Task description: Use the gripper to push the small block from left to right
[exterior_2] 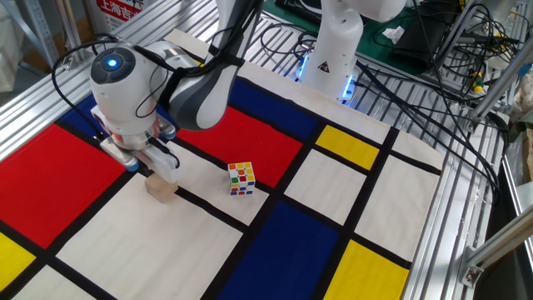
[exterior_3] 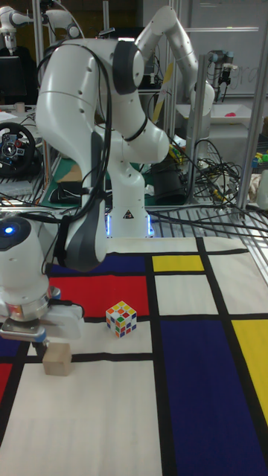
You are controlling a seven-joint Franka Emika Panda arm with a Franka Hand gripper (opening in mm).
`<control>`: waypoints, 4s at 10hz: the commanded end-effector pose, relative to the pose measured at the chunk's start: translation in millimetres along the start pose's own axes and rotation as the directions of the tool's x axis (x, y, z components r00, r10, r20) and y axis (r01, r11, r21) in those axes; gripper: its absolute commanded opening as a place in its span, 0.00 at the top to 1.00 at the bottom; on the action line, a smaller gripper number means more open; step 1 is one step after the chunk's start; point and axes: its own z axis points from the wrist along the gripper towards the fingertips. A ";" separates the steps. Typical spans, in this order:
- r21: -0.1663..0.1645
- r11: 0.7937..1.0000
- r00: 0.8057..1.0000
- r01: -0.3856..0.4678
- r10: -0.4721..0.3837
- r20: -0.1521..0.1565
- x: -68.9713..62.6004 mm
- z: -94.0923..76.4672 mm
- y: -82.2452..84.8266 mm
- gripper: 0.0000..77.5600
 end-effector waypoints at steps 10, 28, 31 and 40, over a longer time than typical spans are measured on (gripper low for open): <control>0.023 1.000 1.000 0.020 -0.021 0.014 -6.0 -4.8 8.0 1.00; -0.006 0.999 0.998 0.052 -0.052 0.019 -23.3 21.7 20.8 1.00; -0.004 0.999 0.999 0.047 -0.047 0.020 -14.9 12.3 25.3 1.00; -0.019 0.999 0.999 0.036 -0.035 0.022 -8.2 17.7 48.9 1.00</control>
